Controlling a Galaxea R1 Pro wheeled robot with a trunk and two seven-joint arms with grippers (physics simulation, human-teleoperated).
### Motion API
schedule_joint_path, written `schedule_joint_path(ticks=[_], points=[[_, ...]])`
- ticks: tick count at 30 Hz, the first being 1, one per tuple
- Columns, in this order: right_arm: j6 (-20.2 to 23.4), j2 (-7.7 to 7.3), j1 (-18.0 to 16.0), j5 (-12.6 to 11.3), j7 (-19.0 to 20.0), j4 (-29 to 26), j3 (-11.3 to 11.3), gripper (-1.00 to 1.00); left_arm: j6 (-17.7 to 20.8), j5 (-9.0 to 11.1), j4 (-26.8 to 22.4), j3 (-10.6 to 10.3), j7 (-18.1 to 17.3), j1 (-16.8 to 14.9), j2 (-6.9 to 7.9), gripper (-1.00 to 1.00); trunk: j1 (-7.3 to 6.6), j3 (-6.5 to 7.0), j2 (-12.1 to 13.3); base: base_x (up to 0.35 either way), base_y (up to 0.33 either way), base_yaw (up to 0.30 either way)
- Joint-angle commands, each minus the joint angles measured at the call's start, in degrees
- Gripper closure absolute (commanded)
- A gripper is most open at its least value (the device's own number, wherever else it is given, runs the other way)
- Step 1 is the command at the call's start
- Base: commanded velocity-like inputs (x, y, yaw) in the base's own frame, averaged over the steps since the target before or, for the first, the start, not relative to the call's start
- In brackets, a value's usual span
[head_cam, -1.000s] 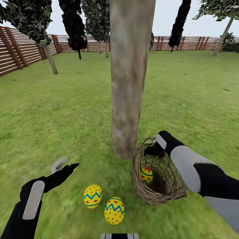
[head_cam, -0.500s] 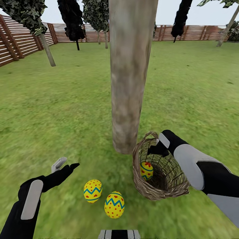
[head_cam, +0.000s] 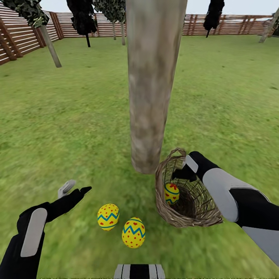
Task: Take the three Easter eggs out of the wicker basket on the lawn in the garden, then place them on the lawn next to a single tree (choose any tree) so that all three eggs are next to the same tree and none are left in the basket.
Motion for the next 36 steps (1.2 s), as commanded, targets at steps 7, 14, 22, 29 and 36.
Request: schedule_joint_path(ticks=[7,14,22,29,36], points=[[-4.02,0.38,0.02,-0.81,-0.54,-0.04,-0.07,-1.0,1.63,0.62,-4.77,-0.16,5.1,-4.39,1.27,-1.0,0.17,-1.6,-0.11,0.0,0.0,0.0],[-4.3,0.64,0.02,-0.76,-0.54,0.02,-0.06,-1.0,4.87,1.22,12.34,-0.44,19.3,-26.82,4.54,-1.0,0.35,-3.15,-0.21,0.0,0.0,0.0],[-5.61,0.65,0.02,-1.0,-0.46,-0.02,-0.1,-1.0,5.02,1.32,43.95,-3.24,19.87,-56.25,11.44,-1.0,0.55,-4.92,-0.31,0.0,0.0,0.0],[-8.14,0.66,0.1,-1.1,0.78,-0.34,-0.09,-1.0,4.83,1.25,46.19,-6.96,19.4,-57.63,12.62,-1.0,0.55,-4.92,-0.31,0.0,0.0,0.0],[-11.6,0.65,0.28,-0.8,3.33,-0.2,-0.05,-1.0,4.61,1.0,46.39,-7.19,19.49,-57.68,12.36,-1.0,0.55,-4.92,-0.31,0.0,0.0,0.0]])
